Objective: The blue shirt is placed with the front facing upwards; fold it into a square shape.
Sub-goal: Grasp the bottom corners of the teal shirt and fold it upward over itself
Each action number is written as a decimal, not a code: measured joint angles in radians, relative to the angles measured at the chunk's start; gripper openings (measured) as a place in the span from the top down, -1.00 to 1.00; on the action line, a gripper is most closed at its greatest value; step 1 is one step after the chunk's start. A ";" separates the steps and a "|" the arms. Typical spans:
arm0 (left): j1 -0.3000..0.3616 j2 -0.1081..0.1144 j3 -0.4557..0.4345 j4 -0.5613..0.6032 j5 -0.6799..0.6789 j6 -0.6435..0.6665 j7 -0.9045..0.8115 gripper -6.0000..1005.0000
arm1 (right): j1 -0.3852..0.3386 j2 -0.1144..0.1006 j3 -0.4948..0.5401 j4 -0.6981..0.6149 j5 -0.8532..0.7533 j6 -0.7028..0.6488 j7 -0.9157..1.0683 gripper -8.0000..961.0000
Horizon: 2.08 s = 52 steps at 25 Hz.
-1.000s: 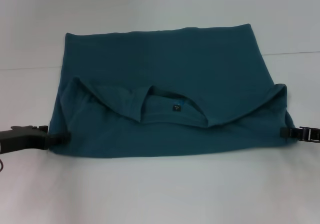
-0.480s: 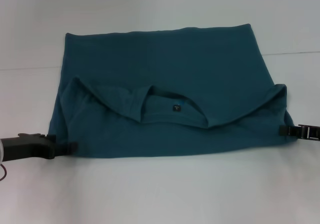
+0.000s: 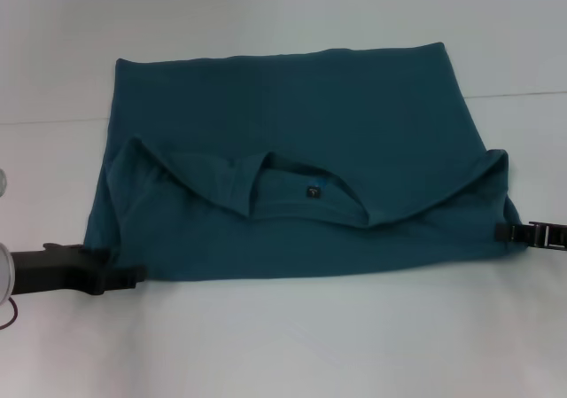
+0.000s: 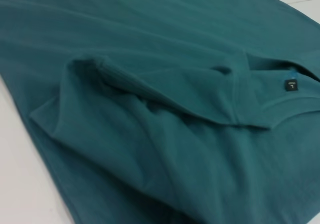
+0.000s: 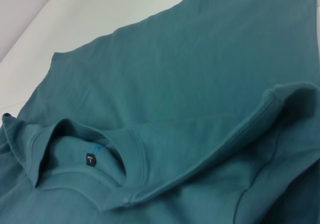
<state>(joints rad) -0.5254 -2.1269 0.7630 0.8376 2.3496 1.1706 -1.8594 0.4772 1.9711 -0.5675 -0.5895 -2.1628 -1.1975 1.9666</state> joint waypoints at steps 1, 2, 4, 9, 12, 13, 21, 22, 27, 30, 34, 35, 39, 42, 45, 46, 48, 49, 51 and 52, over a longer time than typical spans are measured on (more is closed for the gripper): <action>0.000 0.000 0.000 0.000 0.000 0.002 0.002 -0.45 | 0.000 0.000 0.000 0.000 0.000 0.000 0.000 0.91; -0.001 0.000 0.000 0.000 0.000 0.003 0.003 -0.45 | 0.000 0.000 0.000 0.000 0.000 0.000 0.000 0.91; -0.002 -0.001 0.003 0.000 0.000 0.006 0.009 -0.44 | 0.000 0.000 0.000 0.000 0.000 0.000 0.000 0.91; -0.002 -0.004 0.027 0.000 0.000 0.006 0.017 -0.43 | 0.001 -0.001 0.000 -0.002 0.001 0.002 0.000 0.91; -0.005 -0.005 0.036 0.000 0.000 0.005 0.017 -0.42 | 0.001 -0.002 0.000 -0.002 0.001 0.005 0.000 0.91; -0.007 -0.005 0.037 0.000 0.000 0.005 0.017 -0.42 | 0.001 -0.002 0.000 -0.002 0.002 0.006 0.000 0.91; -0.008 -0.008 0.049 0.010 0.007 -0.018 0.017 -0.40 | 0.004 -0.002 0.000 -0.003 0.005 0.007 0.000 0.91; -0.008 -0.008 0.049 0.009 0.008 -0.024 0.016 -0.39 | 0.005 -0.002 0.000 -0.003 0.005 0.007 0.000 0.91; -0.003 -0.008 0.048 0.011 0.015 -0.044 0.010 -0.10 | 0.006 -0.001 0.000 -0.003 0.005 0.007 0.000 0.91; -0.001 -0.009 0.044 0.014 0.017 -0.044 0.009 0.15 | 0.006 0.000 0.000 -0.003 0.005 0.007 0.000 0.91; -0.003 -0.008 0.048 0.009 0.021 -0.044 0.012 0.38 | 0.006 0.000 0.000 -0.002 0.005 0.007 0.000 0.91; -0.004 -0.008 0.048 0.007 0.022 -0.044 0.013 0.44 | 0.006 0.000 0.000 -0.002 0.005 0.007 0.000 0.91; -0.007 -0.008 0.049 0.006 0.022 -0.037 0.013 0.71 | 0.004 0.000 0.000 -0.001 0.005 0.007 0.000 0.91; -0.007 -0.010 0.049 0.008 0.022 -0.034 0.013 0.94 | 0.002 0.000 0.000 -0.002 0.005 0.006 0.000 0.91; -0.007 -0.010 0.048 0.010 0.022 -0.032 0.011 0.96 | 0.000 0.000 0.000 -0.003 0.005 0.006 0.000 0.91; -0.005 -0.010 0.048 0.013 0.022 -0.031 0.008 0.97 | 0.000 0.000 0.000 -0.003 0.004 0.005 0.000 0.91; -0.002 -0.010 0.045 0.017 0.022 -0.024 0.008 0.99 | -0.002 0.000 0.000 -0.003 0.005 0.004 -0.003 0.91; 0.000 -0.010 0.042 0.020 0.022 -0.019 0.007 0.99 | -0.003 0.000 0.000 -0.003 0.005 0.003 -0.005 0.91; 0.002 -0.007 0.036 0.025 0.025 0.004 0.007 0.99 | -0.006 0.000 0.000 -0.003 0.005 0.002 -0.009 0.91; 0.003 -0.007 0.033 0.028 0.026 0.012 0.007 0.99 | -0.008 0.000 0.000 -0.003 0.005 0.000 -0.010 0.91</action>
<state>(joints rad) -0.5222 -2.1334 0.7964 0.8659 2.3759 1.1830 -1.8523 0.4695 1.9707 -0.5675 -0.5921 -2.1582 -1.1972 1.9568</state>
